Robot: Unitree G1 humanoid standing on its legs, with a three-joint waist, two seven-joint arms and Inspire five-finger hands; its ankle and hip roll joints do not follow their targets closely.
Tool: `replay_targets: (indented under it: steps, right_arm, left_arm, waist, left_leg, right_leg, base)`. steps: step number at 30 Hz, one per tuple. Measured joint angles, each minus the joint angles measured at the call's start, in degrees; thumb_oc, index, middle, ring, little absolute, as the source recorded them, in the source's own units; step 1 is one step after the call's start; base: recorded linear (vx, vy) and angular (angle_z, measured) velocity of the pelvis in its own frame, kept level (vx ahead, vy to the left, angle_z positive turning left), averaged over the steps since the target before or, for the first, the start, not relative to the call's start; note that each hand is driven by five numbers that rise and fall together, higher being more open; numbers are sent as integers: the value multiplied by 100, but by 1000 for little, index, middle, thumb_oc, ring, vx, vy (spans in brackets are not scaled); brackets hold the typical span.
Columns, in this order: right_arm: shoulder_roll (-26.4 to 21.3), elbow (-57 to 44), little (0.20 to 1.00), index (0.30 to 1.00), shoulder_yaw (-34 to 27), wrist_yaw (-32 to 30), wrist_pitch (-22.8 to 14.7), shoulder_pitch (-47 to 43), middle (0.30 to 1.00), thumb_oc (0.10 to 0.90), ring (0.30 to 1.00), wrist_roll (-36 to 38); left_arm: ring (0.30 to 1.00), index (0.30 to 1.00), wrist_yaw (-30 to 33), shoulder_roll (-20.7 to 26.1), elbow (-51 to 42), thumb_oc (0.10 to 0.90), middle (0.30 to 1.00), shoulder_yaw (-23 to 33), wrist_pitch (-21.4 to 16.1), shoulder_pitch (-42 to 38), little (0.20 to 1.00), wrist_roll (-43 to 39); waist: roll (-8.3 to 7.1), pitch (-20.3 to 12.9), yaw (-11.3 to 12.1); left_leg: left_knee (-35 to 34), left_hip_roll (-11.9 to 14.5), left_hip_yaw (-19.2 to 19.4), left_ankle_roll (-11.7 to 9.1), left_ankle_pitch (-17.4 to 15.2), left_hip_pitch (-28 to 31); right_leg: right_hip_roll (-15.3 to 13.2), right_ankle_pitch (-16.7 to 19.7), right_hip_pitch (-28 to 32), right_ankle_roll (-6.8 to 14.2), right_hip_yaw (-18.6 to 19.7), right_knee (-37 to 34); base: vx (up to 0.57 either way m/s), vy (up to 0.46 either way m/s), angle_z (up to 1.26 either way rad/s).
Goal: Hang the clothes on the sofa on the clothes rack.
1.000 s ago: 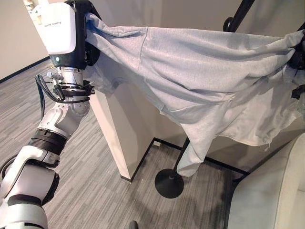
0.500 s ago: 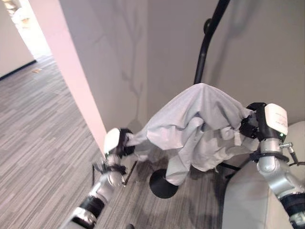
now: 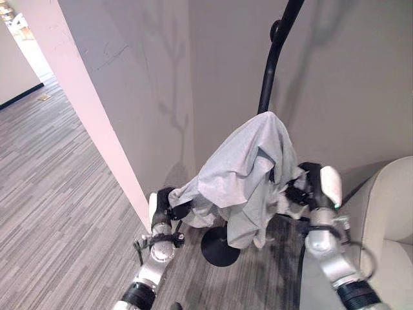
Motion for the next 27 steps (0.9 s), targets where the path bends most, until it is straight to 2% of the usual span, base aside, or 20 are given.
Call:
replay_targets:
  steps: [1,7,14,19,22,27]
  right_arm:
    - [335,-49,900,900,43,1,-88,62,900,800,900,351]
    - [412,-41,900,900,378,688,-188,295,900,800,900,1417]
    - [91,-70,900,900,239,1136,-191,332,900,800,900,1896]
    - [-146,-288,900,900,-13,1305,-200,502,900,800,900,1907]
    - [-376,-493,900,900,-166,1497,-240,712,900,800,900,1895]
    - [-480,-608,900,900,-623,1746,-390,1057,900,800,900,1881]
  left_arm:
    - [900,900,-62,-67,-134,800,900,151,-77,200,900,-411]
    - [900,900,-317,-74,-143,800,900,390,-77,483,900,-1608]
    - [900,900,-417,-32,-121,800,900,671,-77,659,900,-1836]
    - [900,900,-551,-26,-123,800,900,771,-77,838,900,-1843]
    - [900,900,-791,-20,-138,800,900,814,-84,983,900,-1842]
    - [900,900,-1186,52,-135,800,900,957,-124,1450,900,-1840]
  waist:
    - [-12,-1,-39]
    - [-6,3,142]
    - [-5,1,174]
    - [4,-4,131]
    - [6,-6,139]
    - [6,-6,132]
  left_leg:
    - [3,-3,4,0,-2,16]
    - [2,-11,-4,2,-3,14]
    - [-7,-13,-4,4,-3,31]
    - [2,-18,-4,6,-3,68]
    - [0,-8,-4,8,-6,71]
    - [-22,0,64,46,-40,99]
  right_leg:
    - [-2,0,7,0,7,0]
    - [-9,0,17,1,-11,0]
    - [-15,5,34,-6,-14,0]
    - [-23,6,62,-6,-1,1]
    - [-17,6,63,-6,3,1]
    - [-23,7,56,-7,84,0]
  base:
    - [0,0,0]
    - [0,0,0]
    - [0,0,0]
    - [0,0,0]
    - [0,0,0]
    - [-11,6,-7]
